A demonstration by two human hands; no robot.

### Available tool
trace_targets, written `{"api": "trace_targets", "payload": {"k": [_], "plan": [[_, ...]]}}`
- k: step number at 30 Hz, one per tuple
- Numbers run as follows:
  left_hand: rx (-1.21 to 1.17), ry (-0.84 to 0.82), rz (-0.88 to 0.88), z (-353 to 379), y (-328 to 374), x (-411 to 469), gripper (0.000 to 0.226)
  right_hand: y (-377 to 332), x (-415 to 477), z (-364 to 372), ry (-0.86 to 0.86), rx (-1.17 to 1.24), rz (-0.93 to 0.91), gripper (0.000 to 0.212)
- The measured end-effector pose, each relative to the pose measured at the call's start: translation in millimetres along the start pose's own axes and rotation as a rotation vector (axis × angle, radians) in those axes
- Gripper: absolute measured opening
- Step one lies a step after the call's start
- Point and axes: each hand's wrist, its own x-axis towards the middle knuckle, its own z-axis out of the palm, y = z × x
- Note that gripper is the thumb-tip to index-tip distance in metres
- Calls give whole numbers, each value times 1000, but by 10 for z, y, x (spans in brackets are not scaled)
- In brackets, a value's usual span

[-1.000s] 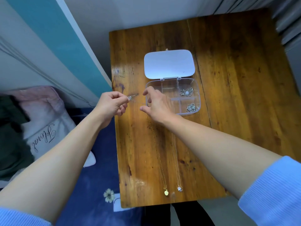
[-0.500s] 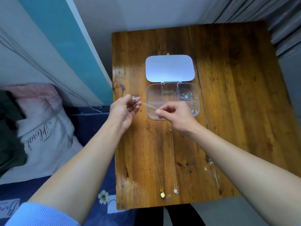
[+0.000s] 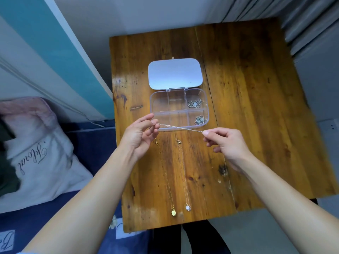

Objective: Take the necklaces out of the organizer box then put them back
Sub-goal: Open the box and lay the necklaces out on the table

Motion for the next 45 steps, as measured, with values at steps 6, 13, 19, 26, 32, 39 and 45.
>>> {"api": "trace_targets", "payload": {"k": [6,13,19,26,32,39,45], "plan": [[-107,-13,-9,97,-60,-91,29,113,-130,-275,72,263,147,10],[-85,-74,-54,259,-161,-198,37,423,-264,-514,148,270,287,6],[184,-135,-138,343,-446,-284,21,427,-122,-694,249,506,356,4],[626,8,-73,195,-793,-373,7,352,-3,-900,297,651,326,9],[968,73,-20,91,-1354,-654,5,226,103,-791,154,113,188,4],[1304,56,53,31,-1855,-845,13,27,337,-178,-138,-663,-181,16],[1331,109,40,-13,-2024,-934,18,173,405,73,-157,-945,-444,19]]}}
